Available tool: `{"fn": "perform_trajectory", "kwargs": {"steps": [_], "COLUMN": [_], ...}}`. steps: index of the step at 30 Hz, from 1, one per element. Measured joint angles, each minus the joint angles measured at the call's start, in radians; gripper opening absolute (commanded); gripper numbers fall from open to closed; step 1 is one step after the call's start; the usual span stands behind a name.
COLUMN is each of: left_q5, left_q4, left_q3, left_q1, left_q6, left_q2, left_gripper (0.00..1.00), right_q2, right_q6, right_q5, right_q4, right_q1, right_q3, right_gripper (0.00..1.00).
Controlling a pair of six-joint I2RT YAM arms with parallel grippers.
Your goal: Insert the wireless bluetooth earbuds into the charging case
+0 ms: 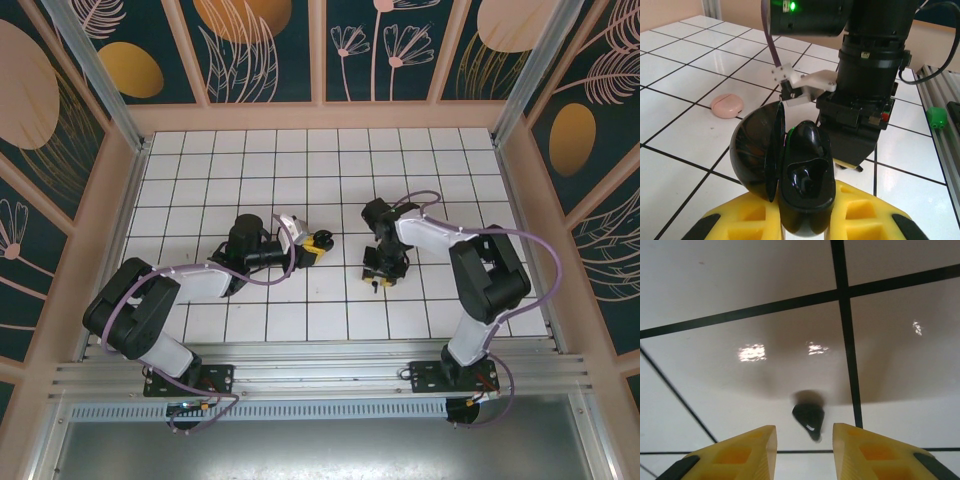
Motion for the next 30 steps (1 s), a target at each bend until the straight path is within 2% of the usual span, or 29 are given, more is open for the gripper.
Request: {"fn": "perform_trajectory", "kwargs": {"steps": [30], "left_q5": [0.008], "left_q4": [0.000], "left_q3": [0.000], "left_q1": [0.000], "left_q6": [-0.013], "left_q2": [0.000], "left_gripper": [0.12], "right_q2": [0.042], "right_q6": [-0.008], "right_q5": [0.026], "right_q4": [0.011], "right_q1": [0.003], "right_q3": [-0.001], "right_gripper": [0.20]}}
